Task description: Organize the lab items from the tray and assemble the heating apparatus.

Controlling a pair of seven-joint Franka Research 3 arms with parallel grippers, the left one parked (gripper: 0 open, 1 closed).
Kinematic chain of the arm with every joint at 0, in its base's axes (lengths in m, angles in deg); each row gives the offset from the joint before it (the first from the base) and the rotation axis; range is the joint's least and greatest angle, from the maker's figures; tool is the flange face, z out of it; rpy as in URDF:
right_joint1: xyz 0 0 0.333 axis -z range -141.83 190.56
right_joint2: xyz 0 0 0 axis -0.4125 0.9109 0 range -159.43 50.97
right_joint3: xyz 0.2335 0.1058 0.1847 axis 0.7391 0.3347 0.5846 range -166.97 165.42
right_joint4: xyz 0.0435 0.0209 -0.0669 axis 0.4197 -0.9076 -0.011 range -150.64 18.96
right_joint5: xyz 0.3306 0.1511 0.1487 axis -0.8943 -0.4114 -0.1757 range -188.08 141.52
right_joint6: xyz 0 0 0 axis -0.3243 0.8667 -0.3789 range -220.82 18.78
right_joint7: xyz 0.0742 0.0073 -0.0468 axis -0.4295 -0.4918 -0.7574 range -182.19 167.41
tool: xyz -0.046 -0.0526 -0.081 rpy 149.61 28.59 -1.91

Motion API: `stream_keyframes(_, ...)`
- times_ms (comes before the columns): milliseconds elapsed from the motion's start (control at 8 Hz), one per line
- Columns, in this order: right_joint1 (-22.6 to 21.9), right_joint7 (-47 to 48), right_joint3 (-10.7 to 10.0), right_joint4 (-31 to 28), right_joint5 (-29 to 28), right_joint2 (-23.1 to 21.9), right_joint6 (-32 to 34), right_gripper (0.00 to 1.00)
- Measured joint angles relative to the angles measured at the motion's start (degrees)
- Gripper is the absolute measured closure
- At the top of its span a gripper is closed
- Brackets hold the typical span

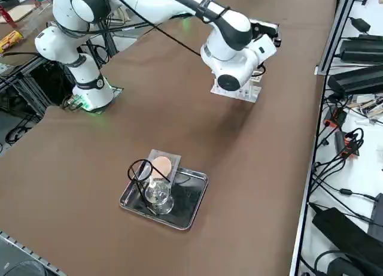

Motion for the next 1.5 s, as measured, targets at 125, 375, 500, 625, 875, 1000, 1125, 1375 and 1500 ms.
stream_keyframes(125,0.0,-0.7,-0.1,0.0,0.0,0.5,0.0,0.77)
stream_keyframes(375,0.1,-1.7,-0.3,0.1,0.0,0.7,0.9,0.77)
stream_keyframes(500,0.1,-2.5,-0.5,0.1,0.0,0.8,1.8,0.77)
stream_keyframes(625,0.1,-3.6,-0.6,0.1,0.0,1.2,2.6,0.77)
stream_keyframes(875,0.3,-4.9,-0.9,0.1,0.0,2.2,3.1,0.77)
stream_keyframes(1000,0.6,-5.3,-1.0,0.1,0.2,2.5,3.2,0.77)
stream_keyframes(1125,1.0,-5.5,-1.1,0.1,0.2,2.6,3.4,0.77)
stream_keyframes(1375,1.3,-5.7,-1.1,0.1,0.3,2.7,3.5,0.77)
stream_keyframes(1500,1.3,-5.8,-1.1,0.1,0.3,3.0,4.0,0.77)
